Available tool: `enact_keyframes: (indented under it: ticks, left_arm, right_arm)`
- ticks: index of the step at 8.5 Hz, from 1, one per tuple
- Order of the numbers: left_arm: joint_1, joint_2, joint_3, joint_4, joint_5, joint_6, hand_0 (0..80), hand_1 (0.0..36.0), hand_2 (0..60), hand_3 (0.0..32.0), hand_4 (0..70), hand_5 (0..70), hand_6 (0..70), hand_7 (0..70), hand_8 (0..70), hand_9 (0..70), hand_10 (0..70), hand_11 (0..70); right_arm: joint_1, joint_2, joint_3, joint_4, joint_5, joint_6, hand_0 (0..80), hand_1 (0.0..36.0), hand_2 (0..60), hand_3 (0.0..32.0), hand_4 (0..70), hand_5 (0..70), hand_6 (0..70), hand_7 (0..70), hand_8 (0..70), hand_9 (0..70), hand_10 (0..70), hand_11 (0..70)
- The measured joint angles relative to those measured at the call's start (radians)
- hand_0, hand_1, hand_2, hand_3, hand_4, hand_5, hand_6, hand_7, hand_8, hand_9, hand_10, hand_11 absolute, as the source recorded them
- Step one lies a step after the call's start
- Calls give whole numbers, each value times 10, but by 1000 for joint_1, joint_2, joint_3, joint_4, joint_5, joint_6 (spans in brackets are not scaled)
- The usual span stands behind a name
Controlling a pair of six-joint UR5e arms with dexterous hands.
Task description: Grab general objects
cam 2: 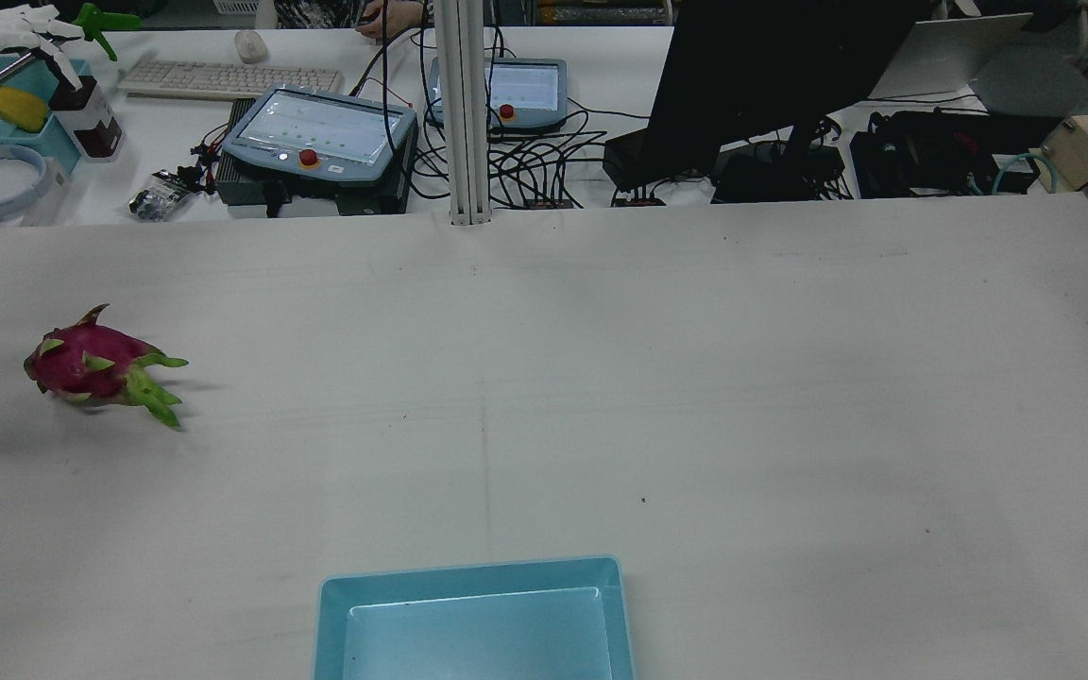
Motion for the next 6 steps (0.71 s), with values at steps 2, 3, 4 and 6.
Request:
enact_keyframes:
  ticks: [2, 3, 4, 6]
  left_arm:
    - [72, 35, 3, 13, -5, 71, 555, 360, 600, 0, 52, 357, 76, 88, 44, 12, 2, 38]
    - [99, 51, 5, 15, -9, 97, 545, 360, 600, 0, 40, 346, 70, 79, 40, 6, 2, 37]
    - [113, 63, 6, 16, -11, 118, 534, 360, 600, 0, 31, 334, 63, 69, 34, 0, 0, 32]
    - [135, 90, 8, 12, -12, 161, 512, 360, 600, 0, 17, 299, 45, 40, 24, 0, 0, 16]
  right_arm:
    - [0, 0, 1, 0, 0, 0, 0, 0, 0, 0, 0, 0, 0, 0, 0, 0, 0, 0]
    - [0, 0, 1, 0, 0, 0, 0, 0, 0, 0, 0, 0, 0, 0, 0, 0, 0, 0]
    - [0, 0, 1, 0, 0, 0, 0, 0, 0, 0, 0, 0, 0, 0, 0, 0, 0, 0]
    - [1, 0, 2, -1, 0, 0, 0, 0, 0, 0, 0, 0, 0, 0, 0, 0, 0, 0]
